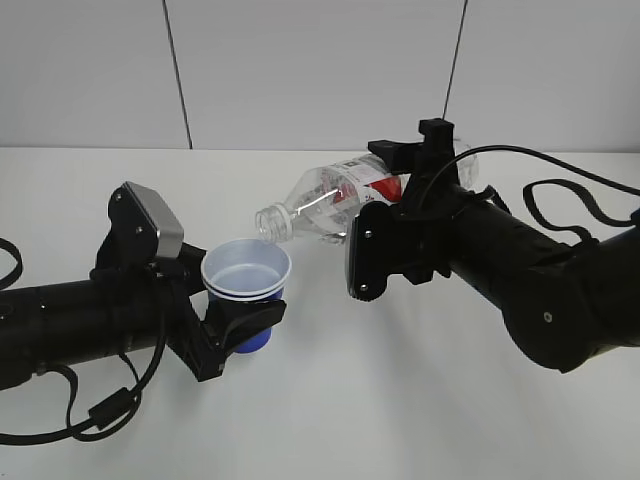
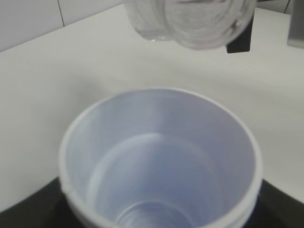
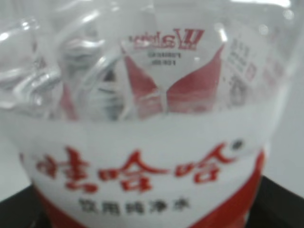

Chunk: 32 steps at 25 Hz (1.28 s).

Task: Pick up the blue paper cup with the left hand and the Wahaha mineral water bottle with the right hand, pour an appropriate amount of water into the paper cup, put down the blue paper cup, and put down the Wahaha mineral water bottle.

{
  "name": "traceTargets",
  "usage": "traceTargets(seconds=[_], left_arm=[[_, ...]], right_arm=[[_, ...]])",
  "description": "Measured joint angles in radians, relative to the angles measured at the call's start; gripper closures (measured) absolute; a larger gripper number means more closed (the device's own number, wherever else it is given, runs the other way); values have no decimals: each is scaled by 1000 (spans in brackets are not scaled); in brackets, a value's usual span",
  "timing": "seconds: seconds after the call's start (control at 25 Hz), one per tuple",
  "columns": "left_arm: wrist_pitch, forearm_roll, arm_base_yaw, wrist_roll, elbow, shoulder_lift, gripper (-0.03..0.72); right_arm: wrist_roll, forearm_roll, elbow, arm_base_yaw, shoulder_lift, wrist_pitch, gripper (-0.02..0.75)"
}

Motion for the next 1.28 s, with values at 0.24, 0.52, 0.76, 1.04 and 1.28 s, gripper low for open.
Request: traceTargets(seconds=[0.24, 0.52, 0.76, 1.04, 1.28], left_arm=[[0, 18, 0, 0, 0, 0, 148], [0, 28, 0, 0, 0, 0, 148], [0, 35, 0, 0, 0, 0, 148], [0, 42, 0, 0, 0, 0, 148], [2, 44, 0, 0, 0, 0, 148]], right_arm=[[-17, -2, 0, 0, 0, -7, 241], [-55, 0, 0, 0, 0, -7, 241], [-65, -2, 0, 0, 0, -24, 241], [-70, -2, 0, 0, 0, -37, 242], [-74, -2, 0, 0, 0, -37, 242]])
